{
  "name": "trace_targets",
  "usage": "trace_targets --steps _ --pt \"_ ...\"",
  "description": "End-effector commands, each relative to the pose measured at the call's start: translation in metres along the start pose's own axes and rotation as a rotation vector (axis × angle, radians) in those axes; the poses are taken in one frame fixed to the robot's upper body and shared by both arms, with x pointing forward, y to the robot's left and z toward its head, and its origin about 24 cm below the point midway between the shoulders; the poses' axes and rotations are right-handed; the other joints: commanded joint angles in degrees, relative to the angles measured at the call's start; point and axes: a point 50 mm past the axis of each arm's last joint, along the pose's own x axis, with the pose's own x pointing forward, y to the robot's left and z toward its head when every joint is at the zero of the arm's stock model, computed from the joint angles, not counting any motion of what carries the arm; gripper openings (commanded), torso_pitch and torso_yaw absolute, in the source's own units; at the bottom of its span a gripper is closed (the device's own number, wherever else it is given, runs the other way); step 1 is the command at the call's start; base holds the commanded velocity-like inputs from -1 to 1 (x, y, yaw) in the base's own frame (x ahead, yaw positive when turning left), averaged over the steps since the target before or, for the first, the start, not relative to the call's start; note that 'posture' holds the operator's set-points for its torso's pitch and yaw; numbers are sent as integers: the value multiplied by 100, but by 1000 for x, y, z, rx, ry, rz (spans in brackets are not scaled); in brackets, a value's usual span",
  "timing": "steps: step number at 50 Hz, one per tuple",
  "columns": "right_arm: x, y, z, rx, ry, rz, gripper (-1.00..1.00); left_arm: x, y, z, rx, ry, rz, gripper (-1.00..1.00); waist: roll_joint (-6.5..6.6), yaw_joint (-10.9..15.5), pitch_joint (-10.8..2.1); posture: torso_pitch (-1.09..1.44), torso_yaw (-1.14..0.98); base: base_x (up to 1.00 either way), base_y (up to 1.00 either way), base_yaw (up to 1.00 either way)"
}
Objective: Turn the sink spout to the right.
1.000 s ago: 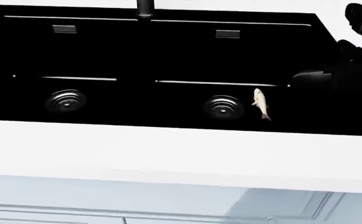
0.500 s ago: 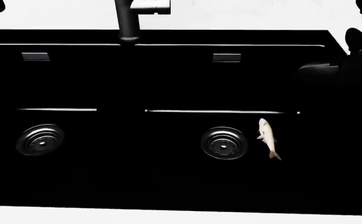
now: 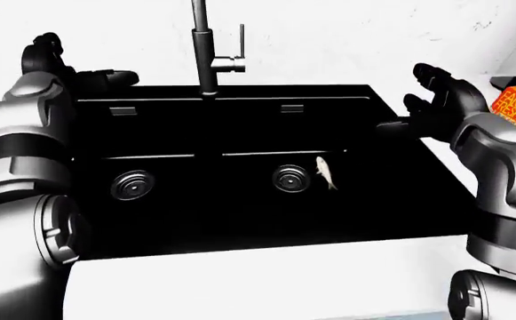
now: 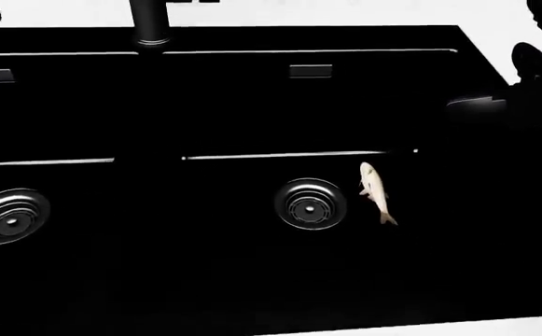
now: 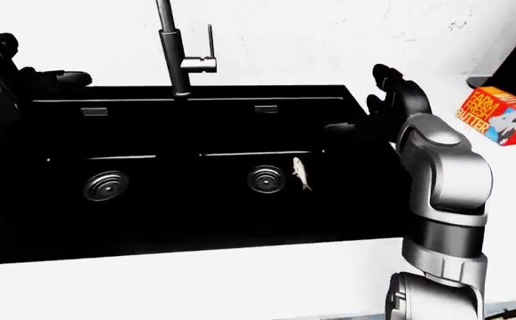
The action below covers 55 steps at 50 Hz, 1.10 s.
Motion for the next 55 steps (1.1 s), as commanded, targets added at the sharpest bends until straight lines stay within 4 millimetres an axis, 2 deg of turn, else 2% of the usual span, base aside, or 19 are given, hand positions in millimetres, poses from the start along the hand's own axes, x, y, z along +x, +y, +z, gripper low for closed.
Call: trace_targets --steps 1,4,8,20,26,34,41,48,55 --pt "-9 -7 26 -18 -115 -31 100 -6 7 41 -28 -142 9 100 62 -8 -207 0 0 0 0 0" --pt "-10 -8 27 -18 -118 -34 100 -8 11 49 -34 -147 18 100 110 -7 -175 0 0 0 0 0" --pt "-10 -8 25 -17 -117 -33 100 -7 10 45 -31 -134 19 100 164 -6 -162 0 0 0 0 0" --pt "-11 -10 30 -18 -115 -34 100 -7 9 44 -27 -122 11 100 176 11 -317 -5 0 0 0 0" --pt "-6 -13 48 -14 -120 -35 100 -7 9 43 -24 -118 11 100 192 -21 -423 -8 0 0 0 0" --pt "-2 -19 58 -8 -113 -42 100 -6 9 43 -20 -114 9 100 221 -51 -558 -12 0 0 0 0" --pt "7 -28 62 3 -82 -58 100 -6 6 44 -14 -117 4 100 205 -33 -684 -15 0 0 0 0" --pt "8 -38 66 12 -73 -77 100 -7 4 45 -2 -116 2 100 179 -10 -817 -18 0 0 0 0" --pt "8 -42 71 0 -65 -91 100 -7 2 46 -1 -114 -3 100 179 -2 -1030 -23 0 0 0 0"
